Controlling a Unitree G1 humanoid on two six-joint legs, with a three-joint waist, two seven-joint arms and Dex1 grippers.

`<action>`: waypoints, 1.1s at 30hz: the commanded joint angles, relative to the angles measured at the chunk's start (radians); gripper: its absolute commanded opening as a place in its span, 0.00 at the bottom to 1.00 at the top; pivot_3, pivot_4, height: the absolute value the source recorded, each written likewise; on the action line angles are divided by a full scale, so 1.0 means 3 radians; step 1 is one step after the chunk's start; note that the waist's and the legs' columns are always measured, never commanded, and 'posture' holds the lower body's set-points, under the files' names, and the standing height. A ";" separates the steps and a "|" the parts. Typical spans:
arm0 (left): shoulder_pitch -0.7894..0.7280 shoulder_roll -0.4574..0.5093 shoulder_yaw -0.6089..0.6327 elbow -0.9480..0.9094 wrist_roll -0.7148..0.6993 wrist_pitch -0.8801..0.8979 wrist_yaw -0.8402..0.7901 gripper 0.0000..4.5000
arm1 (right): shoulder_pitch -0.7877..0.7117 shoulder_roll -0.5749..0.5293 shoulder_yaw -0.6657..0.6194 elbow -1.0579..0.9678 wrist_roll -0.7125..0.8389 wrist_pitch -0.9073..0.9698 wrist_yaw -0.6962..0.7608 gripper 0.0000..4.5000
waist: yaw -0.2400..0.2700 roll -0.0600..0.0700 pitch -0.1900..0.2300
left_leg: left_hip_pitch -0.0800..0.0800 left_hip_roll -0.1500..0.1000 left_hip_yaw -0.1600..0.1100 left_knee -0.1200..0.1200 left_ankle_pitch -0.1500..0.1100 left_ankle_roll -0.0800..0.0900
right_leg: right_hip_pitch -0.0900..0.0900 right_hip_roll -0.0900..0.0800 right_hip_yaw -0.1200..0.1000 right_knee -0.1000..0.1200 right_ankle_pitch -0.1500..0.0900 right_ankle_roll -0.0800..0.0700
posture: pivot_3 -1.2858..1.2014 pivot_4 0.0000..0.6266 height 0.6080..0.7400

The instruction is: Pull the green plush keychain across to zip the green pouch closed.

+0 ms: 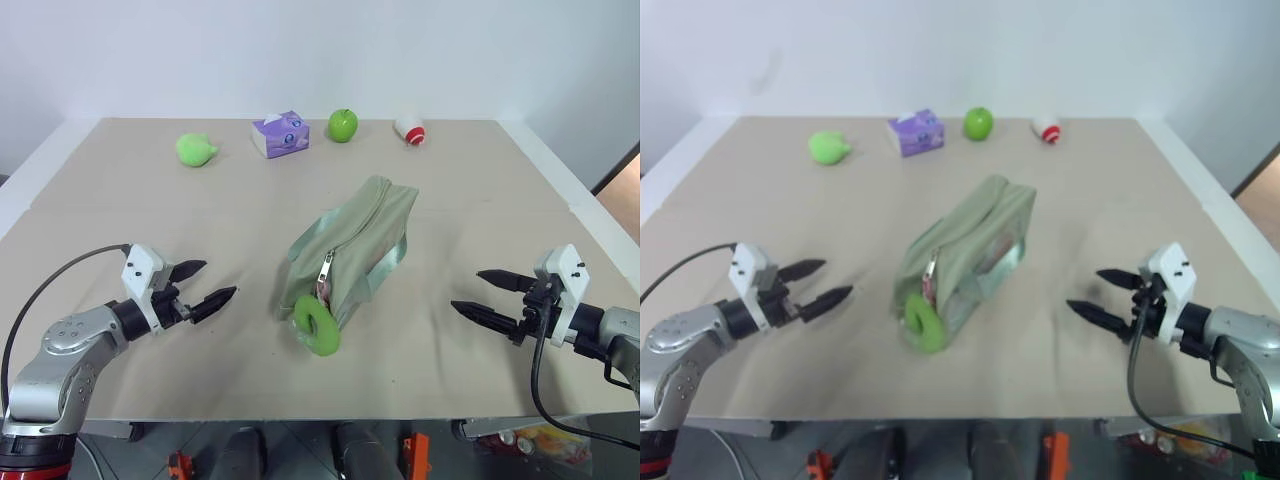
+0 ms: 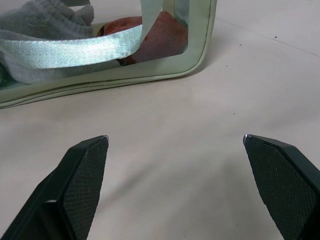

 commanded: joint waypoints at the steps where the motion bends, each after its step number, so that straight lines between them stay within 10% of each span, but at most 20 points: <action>1: -0.0024 0.0117 0.0068 -0.0056 0.0012 -0.0065 -0.0057 1.00 | -0.0095 -0.0058 -0.0081 -0.0047 0.0010 -0.0030 0.0022 1.00 | 0.0000 0.0000 0.0000 | 0.0000 0.0000 0.0000 0.0000 0.0000 0.0000 | 0.0000 0.0000 0.0000 0.0000 0.0000 0.0000 | 0.52 0.24 1.00; 16: -0.1083 0.0461 0.0434 0.0802 -0.0281 -0.0075 -0.0372 1.00 | -0.1078 -0.0425 0.0003 0.0211 0.0076 -0.0015 0.0318 1.00 | -0.0001 -0.0003 0.0007 | 0.0000 0.0001 0.0002 0.0000 0.0000 0.0000 | -0.0001 -0.0001 -0.0003 0.0000 0.0000 0.0000 | 0.52 0.24 1.00; 33: -0.1757 0.0661 -0.0292 -0.0008 -0.0667 0.0219 -0.1296 1.00 | -0.3405 -0.0282 0.1949 0.1111 -0.1349 -0.1608 0.1793 1.00 | -0.0028 0.0001 0.0013 | -0.0022 0.0002 0.0005 -0.0010 -0.0001 -0.0002 | -0.0034 0.0000 -0.0004 0.0009 -0.0011 -0.0011 | 0.52 0.24 1.00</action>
